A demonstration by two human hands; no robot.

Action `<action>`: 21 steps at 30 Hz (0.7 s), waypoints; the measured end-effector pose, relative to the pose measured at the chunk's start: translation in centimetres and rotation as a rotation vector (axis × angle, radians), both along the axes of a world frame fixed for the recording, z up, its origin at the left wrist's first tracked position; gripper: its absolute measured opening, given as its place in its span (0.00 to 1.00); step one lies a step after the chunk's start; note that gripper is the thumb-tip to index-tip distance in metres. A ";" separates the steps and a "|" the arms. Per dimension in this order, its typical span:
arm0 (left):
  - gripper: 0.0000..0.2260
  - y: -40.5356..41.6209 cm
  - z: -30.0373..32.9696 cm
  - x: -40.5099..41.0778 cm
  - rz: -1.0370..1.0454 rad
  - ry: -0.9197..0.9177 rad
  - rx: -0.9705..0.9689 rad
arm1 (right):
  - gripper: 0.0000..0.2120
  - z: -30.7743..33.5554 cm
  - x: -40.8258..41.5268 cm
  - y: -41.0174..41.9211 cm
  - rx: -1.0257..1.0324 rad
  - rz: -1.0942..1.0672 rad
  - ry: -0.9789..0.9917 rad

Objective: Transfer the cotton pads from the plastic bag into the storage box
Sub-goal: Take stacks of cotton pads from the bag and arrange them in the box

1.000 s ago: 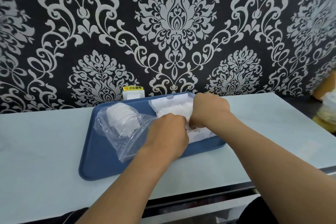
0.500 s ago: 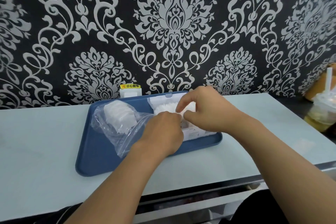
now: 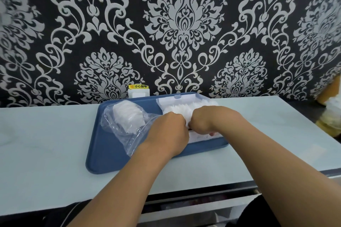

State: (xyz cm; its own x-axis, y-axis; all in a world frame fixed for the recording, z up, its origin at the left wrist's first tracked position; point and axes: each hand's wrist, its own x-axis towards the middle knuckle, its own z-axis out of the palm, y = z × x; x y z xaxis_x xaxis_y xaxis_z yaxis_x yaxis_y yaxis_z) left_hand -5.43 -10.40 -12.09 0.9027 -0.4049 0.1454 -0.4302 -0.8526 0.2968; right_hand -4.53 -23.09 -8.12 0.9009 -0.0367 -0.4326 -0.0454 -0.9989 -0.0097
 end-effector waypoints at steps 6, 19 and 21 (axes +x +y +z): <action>0.10 1.6 1.8 -0.7 -0.190 -0.193 -0.426 | 0.15 1.7 -2.7 0.8 0.158 0.135 -0.356; 0.22 15.5 -0.2 4.7 0.501 0.097 -0.660 | 0.21 -2.6 -0.7 9.1 0.572 0.417 -0.446; 0.23 15.5 -0.8 5.3 0.427 0.140 -0.638 | 0.27 -2.9 0.0 9.1 0.531 0.418 -0.486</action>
